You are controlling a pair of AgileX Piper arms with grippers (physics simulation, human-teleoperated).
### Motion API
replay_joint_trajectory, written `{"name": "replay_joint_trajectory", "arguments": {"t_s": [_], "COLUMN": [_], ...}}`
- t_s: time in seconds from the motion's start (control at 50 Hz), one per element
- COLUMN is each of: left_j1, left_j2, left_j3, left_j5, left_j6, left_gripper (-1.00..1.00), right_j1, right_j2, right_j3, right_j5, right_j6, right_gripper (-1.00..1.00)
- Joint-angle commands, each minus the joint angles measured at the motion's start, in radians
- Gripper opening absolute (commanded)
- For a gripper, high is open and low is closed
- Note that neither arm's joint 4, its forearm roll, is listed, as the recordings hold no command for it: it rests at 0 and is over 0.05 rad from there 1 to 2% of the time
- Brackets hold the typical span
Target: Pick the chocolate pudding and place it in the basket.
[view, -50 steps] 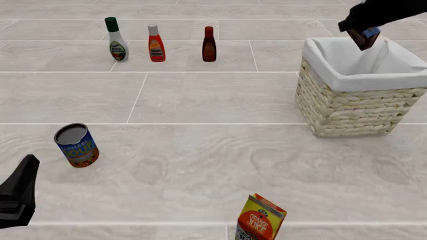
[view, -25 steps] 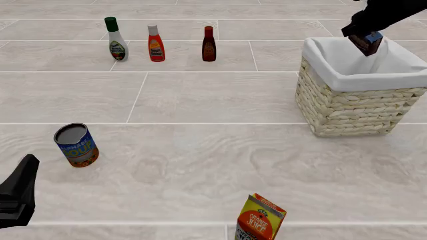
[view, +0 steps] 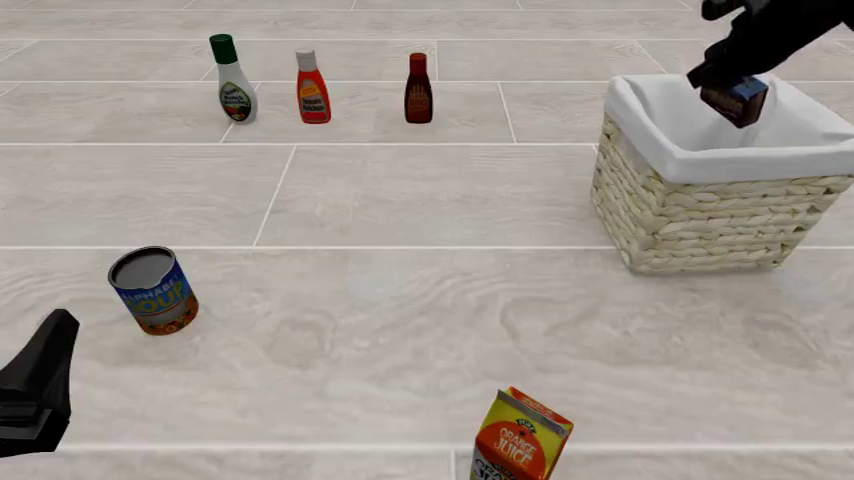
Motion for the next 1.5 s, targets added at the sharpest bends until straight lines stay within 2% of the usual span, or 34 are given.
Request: {"name": "replay_joint_trajectory", "arguments": {"t_s": [0.02,1.5], "left_j1": [-0.007,-0.007], "left_j2": [-0.006,-0.006], "left_j3": [0.001,0.001], "left_j5": [0.004,0.004], "left_j6": [0.001,0.001], "left_gripper": [1.0,1.0], "right_j1": [-0.01,-0.023], "right_j2": [0.031,0.16], "right_j3": [-0.03,0.092], "right_j5": [0.027,-0.127], "right_j6": [0.002,0.015], "right_gripper": [-1.0,-1.0]}}
